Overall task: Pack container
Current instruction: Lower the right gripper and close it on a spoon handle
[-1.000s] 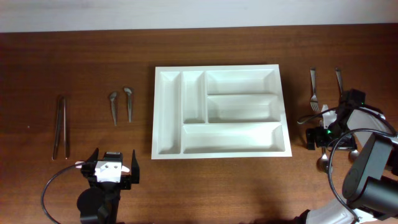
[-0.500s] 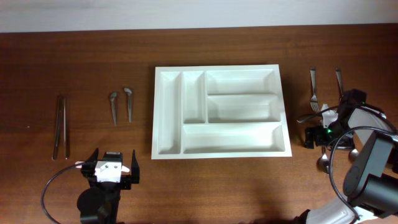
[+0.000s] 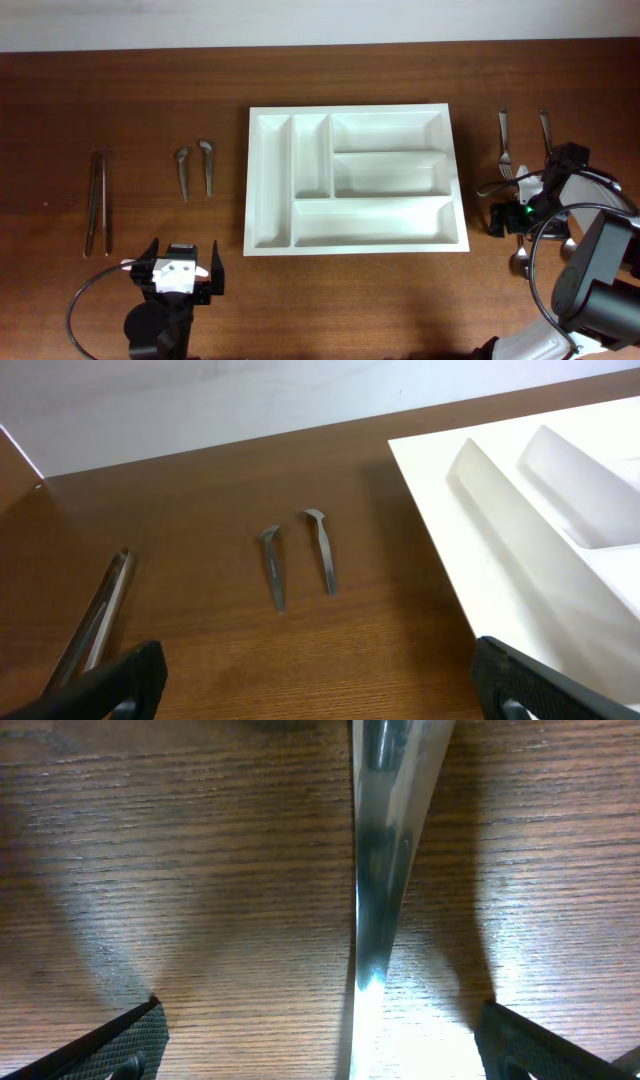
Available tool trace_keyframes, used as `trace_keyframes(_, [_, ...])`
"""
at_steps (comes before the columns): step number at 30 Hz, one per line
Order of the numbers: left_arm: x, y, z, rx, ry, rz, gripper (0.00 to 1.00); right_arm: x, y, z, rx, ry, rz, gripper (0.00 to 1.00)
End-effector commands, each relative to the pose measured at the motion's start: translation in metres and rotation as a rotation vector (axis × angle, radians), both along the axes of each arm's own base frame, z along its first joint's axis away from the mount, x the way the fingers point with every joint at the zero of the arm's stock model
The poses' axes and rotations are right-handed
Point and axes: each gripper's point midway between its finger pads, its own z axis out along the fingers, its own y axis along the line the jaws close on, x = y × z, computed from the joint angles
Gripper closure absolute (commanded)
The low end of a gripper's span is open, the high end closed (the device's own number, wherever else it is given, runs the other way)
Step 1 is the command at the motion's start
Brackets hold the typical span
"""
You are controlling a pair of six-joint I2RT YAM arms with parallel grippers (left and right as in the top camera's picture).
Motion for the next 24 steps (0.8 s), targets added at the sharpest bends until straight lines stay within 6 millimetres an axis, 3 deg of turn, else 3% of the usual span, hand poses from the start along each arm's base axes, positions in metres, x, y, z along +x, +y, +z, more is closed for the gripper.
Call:
trace_keyframes(1, [0.000,-0.001,-0.001,-0.011,-0.003,-0.004,0.01,-0.023,0.007,-0.038,0.017,0.114,-0.007,0.02])
trace_keyframes(9, [0.000,-0.001,-0.001,-0.011,-0.003,-0.004,0.01,-0.027,0.009,-0.037,0.023,0.129,-0.007,0.33])
trace_keyframes(24, [0.000,-0.001,-0.001,-0.011,-0.003,-0.004,0.01,-0.052,-0.003,-0.032,-0.059,0.245,-0.027,0.32])
